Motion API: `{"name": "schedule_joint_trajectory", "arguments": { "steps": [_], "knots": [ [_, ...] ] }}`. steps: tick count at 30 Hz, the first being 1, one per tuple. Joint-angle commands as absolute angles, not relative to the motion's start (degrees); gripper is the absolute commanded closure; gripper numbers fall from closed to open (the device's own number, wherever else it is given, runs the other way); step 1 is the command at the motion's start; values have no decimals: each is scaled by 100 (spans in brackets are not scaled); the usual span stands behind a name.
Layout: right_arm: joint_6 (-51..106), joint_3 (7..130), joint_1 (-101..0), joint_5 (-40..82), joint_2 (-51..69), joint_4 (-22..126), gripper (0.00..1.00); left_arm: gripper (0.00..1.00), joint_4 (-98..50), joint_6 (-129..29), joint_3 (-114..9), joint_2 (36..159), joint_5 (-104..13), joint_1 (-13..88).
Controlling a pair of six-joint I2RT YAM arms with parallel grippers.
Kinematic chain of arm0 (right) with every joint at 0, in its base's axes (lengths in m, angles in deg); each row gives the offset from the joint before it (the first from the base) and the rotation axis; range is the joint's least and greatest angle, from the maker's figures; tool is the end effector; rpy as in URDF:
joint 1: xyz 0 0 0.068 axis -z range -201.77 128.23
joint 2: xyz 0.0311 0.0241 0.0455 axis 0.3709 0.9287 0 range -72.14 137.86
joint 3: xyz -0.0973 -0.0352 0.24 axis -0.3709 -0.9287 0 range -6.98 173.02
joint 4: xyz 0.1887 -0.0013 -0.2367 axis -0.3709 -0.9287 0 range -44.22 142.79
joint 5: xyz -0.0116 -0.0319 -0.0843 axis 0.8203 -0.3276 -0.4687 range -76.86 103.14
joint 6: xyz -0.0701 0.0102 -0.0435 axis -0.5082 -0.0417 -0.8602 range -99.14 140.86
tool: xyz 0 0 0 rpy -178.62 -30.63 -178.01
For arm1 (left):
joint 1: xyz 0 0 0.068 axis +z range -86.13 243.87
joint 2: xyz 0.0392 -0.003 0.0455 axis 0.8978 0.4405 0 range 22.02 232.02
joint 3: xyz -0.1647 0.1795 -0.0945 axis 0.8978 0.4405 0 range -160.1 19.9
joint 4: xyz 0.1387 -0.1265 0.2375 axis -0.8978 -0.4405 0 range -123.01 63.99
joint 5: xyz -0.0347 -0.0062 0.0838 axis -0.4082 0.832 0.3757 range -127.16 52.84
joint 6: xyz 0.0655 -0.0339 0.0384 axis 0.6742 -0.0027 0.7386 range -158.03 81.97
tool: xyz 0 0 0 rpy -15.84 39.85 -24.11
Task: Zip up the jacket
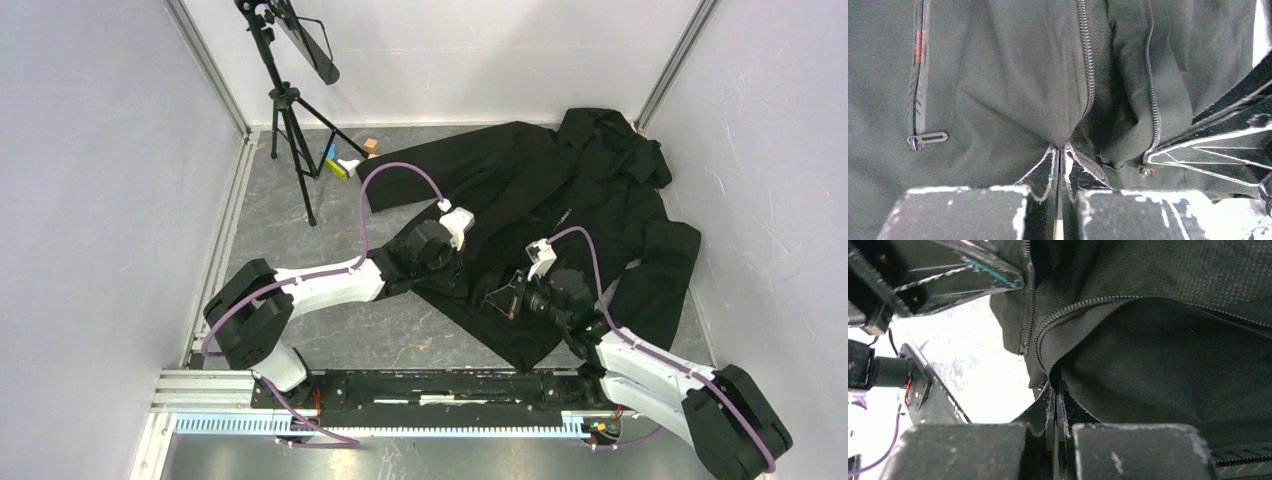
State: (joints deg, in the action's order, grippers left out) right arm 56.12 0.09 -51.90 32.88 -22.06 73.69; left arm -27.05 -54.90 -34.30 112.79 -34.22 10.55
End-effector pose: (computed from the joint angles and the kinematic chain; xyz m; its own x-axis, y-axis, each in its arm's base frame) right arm 0.1970 0.1427 0.1003 -0.6949 0.2250 -0.6830 -0.4188 0.6455 0.6387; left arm 0.2461 -0.3242 0.1524 -0.5743 0.2857 -0.7672 0.6373 0.7442 -0.2000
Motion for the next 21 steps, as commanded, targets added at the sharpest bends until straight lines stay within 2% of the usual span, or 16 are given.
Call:
{"name": "schedule_joint_trajectory", "arguments": {
  "steps": [1,7,13,21],
  "knots": [
    [6247,-28,-5599,1892,-1971,8060,100,98,-1226,-5418,-3032,10832,-3364,1052],
    [6251,193,-5771,1675,-1350,8115,100,98,-1181,-5385,-2809,10495,-3688,1052],
    [6584,94,-5816,1627,-1276,8708,100,98,-864,-5658,-2605,10419,-3801,1053],
    [7066,75,-5815,2181,-1154,9211,100,98,-876,-5651,-2654,10514,-3864,1043]
  ]
}}
